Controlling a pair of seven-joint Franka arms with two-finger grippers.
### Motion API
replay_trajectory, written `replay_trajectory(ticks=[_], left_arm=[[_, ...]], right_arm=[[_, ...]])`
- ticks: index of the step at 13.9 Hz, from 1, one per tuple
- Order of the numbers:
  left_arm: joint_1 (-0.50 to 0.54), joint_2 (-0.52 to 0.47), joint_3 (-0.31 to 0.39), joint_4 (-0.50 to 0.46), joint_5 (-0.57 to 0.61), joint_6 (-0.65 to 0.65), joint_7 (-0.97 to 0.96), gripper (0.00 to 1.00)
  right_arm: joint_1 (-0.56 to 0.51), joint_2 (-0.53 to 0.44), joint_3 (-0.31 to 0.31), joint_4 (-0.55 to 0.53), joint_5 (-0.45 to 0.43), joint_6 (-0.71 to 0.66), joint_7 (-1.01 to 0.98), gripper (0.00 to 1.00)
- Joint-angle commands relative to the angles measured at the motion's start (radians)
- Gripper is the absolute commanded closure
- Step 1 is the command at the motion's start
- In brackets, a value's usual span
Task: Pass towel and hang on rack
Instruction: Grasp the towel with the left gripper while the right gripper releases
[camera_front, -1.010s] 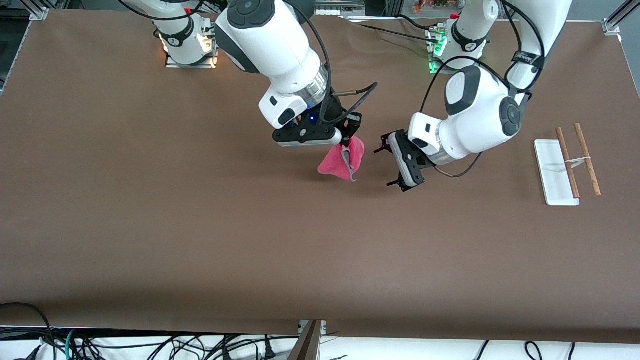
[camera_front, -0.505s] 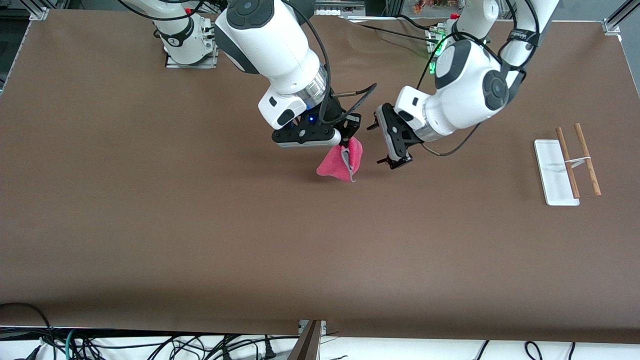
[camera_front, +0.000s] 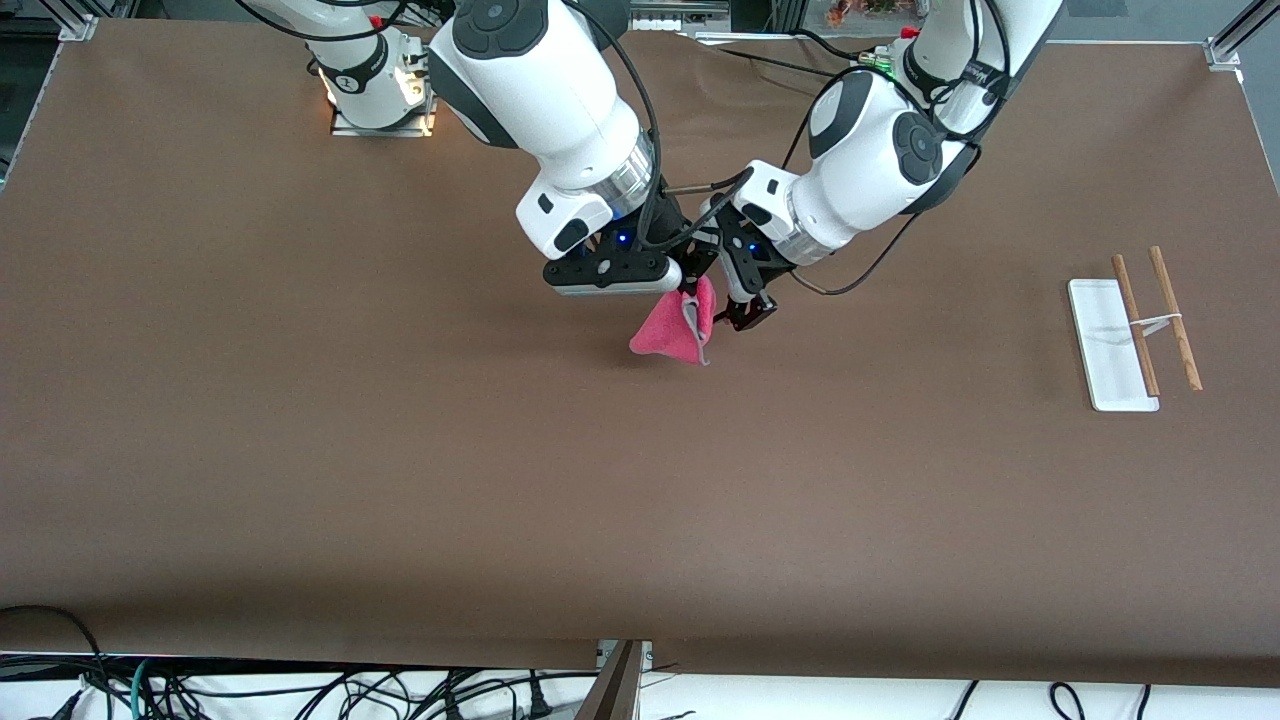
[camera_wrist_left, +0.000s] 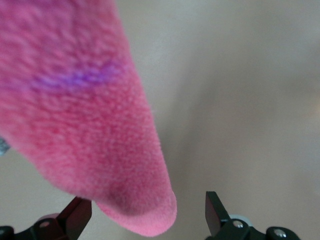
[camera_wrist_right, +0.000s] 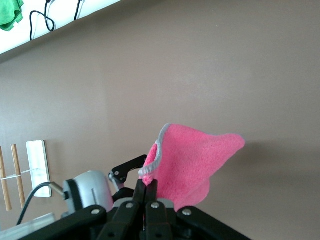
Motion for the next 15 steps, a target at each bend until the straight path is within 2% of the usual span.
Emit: replay_trajectory(ticks=[1,2,4,5,14,15], left_arm=[[0.000,0.011,-0.002,0.005,-0.031,0.020,0.008,0.20],[0.002,0.010,-0.002,0.005,-0.026,0.018,0.015,0.49],[0.011,0.008,-0.002,0.005,-0.018,0.015,0.023,0.95],[0.011,0.006,0.000,0.005,-0.018,0.015,0.023,1.00],[0.055,-0.016,-0.002,0.005,-0.017,0.008,0.022,1.00],[0.067,-0.017,-0.002,0.005,-0.015,0.006,0.022,1.00]], right_arm=[[-0.003,0.001,0.003,0.010,0.010,-0.004,0.000,1.00],[-0.003,0.000,0.003,0.010,0.010,-0.004,0.000,1.00],[-0.003,0.001,0.003,0.010,0.010,-0.004,-0.002,1.00],[-0.003,0.001,0.003,0.010,0.010,-0.003,-0.002,1.00],[-0.003,0.001,0.002,0.010,0.010,-0.003,-0.002,1.00],[-0.003,0.000,0.000,0.010,0.009,-0.001,-0.002,0.49]])
